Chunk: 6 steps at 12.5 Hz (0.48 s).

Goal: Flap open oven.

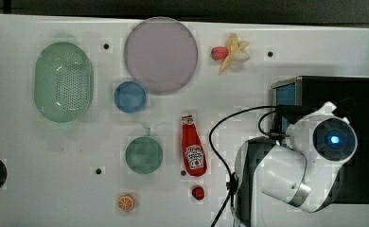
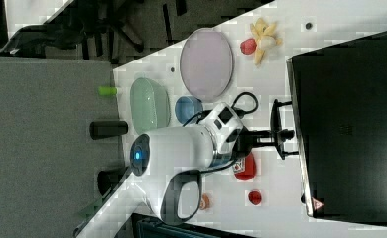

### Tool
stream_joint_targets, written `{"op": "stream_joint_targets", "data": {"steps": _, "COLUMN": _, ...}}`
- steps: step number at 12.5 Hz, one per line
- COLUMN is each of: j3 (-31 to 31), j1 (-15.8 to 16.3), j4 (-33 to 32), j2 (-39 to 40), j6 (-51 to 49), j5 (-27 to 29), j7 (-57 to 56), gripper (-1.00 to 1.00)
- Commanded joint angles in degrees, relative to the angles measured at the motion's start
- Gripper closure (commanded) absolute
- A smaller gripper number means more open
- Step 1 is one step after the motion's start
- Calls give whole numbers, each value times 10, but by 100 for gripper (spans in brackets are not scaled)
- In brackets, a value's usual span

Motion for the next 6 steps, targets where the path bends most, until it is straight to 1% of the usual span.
{"op": "stream_joint_targets", "data": {"steps": 1, "j3": 33, "j1": 43, "j4": -21, "j2": 8, "j6": -4, "j5": -54, "j7": 113, "gripper": 65}}
{"op": "stream_joint_targets", "data": {"steps": 6, "j3": 81, "j1": 55, "j4": -38, "j2": 24, "j6": -5, "j5": -207, "j7": 286, "gripper": 65}}
